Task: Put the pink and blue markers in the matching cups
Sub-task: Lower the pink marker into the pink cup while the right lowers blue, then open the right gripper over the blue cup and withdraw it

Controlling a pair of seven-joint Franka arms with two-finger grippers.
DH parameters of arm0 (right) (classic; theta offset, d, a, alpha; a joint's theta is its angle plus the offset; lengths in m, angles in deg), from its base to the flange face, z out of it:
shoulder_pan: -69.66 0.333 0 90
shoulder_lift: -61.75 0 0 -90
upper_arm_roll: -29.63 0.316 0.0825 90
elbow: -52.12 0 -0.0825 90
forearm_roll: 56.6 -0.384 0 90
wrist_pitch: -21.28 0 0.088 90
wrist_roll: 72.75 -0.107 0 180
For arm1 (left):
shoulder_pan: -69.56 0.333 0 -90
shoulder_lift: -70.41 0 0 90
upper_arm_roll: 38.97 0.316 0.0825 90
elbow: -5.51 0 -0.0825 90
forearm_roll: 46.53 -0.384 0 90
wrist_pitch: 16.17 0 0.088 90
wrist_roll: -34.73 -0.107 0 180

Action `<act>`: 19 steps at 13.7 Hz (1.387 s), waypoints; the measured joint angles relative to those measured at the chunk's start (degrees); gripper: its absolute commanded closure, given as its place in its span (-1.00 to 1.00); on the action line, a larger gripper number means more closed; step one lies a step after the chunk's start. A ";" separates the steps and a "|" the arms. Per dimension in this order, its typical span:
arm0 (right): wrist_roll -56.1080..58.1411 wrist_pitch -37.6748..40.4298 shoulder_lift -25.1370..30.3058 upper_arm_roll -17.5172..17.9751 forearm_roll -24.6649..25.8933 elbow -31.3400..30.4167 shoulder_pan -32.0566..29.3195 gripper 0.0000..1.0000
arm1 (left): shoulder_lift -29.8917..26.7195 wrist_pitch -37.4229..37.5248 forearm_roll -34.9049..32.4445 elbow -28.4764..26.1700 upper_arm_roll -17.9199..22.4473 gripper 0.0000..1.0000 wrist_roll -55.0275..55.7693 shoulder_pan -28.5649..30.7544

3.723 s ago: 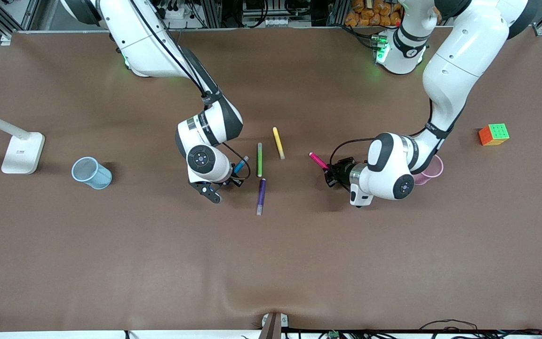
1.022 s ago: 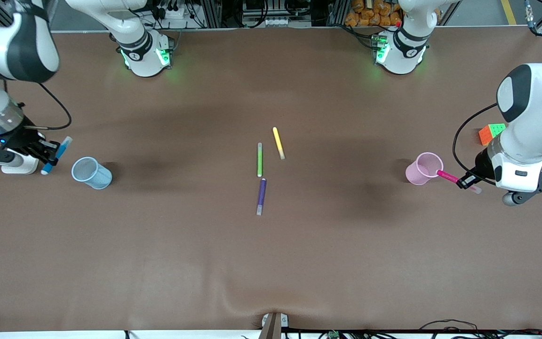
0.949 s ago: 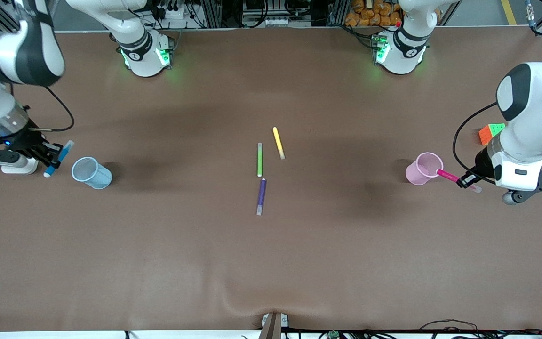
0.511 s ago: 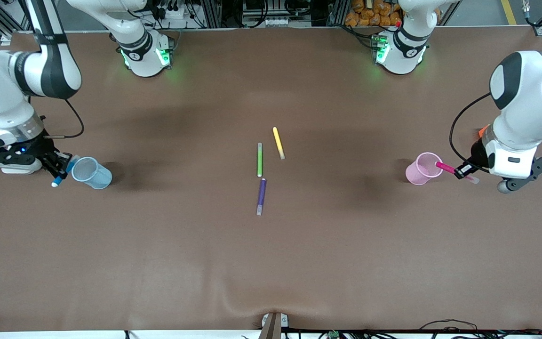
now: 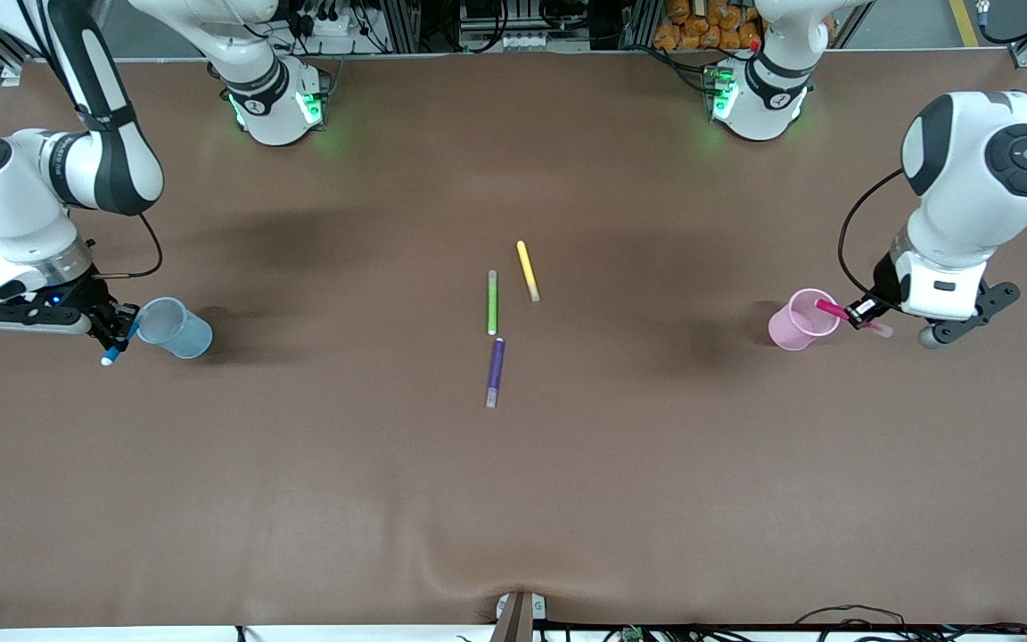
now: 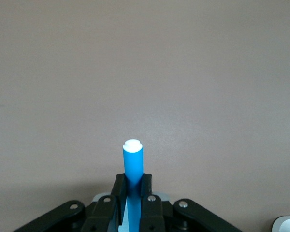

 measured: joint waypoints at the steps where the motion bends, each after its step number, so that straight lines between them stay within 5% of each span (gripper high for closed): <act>1: 0.01 -1.64 -0.22 0.07 0.00 -0.79 0.00 1.00 | -0.42 -1.17 -0.05 -1.13 0.00 1.00 0.00 0.07; 10: -0.02 -6.69 -1.57 0.33 0.00 -4.45 0.00 1.00 | -1.46 -7.81 -0.65 -6.45 0.03 1.00 -0.05 1.09; 11: -0.02 -6.70 -1.65 0.34 0.00 -4.81 0.00 0.75 | -1.46 -8.13 -0.81 -6.67 0.02 1.00 -0.05 1.11; 12: -0.02 -6.74 -1.70 0.35 0.00 -5.07 0.00 0.10 | -1.46 -8.58 -0.85 -6.90 0.02 1.00 -0.04 1.11; 13: -0.04 -6.76 -1.72 0.38 0.00 -5.19 0.00 -0.99 | -1.47 -9.07 -0.88 -7.16 0.02 1.00 -0.05 1.11; 19: -0.12 -6.89 -1.72 0.55 0.00 -4.94 0.00 -1.00 | -1.48 -13.23 -0.91 -9.81 0.04 1.00 -0.05 1.70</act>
